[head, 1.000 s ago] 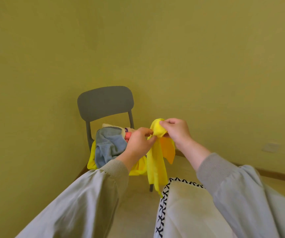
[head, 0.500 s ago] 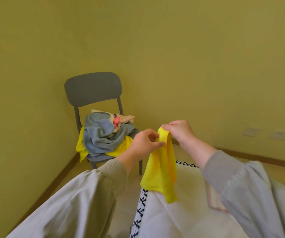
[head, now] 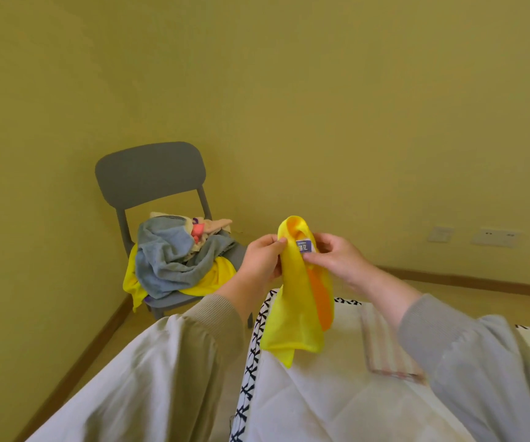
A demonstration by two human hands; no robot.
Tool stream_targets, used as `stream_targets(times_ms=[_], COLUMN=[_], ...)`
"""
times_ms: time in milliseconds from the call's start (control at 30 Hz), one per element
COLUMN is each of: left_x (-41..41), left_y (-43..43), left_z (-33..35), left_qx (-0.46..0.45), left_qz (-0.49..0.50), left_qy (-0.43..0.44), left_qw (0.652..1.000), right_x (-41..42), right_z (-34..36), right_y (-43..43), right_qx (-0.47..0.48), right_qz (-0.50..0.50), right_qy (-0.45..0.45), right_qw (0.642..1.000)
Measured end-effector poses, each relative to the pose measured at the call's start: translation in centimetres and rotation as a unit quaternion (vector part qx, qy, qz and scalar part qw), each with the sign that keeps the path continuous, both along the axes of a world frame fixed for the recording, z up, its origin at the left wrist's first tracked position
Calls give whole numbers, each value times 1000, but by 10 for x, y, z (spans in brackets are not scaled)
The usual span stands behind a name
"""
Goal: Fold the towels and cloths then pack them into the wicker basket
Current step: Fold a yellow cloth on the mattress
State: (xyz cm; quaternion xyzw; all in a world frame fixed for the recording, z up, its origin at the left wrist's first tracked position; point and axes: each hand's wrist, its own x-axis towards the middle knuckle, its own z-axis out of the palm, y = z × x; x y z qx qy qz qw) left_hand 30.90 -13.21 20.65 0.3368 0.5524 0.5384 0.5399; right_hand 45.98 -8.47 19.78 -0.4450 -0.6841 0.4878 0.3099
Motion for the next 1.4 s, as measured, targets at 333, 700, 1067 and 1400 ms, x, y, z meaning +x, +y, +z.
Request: stream_targets(times_ms=[333,700,1067,1400], left_x=[-14,-4,2,5], left_y=[-2,-2,-3,2], left_z=[2,13,14,32], left_qx=[-41,45,39,102], left_qz=[-45,-78,-87,35], left_qy=[284,211,243,300], left_qw=[957,973,965,948], right_x=[16,4,12,0], right_z=[38,54,31,1], right_y=[12,11,2,4], right_qx=[-48,-119,-154,50], right_qz=[-124,-20,-63,-34], right_qy=[112,97,154,-131], right_qw=[985,988,974,989])
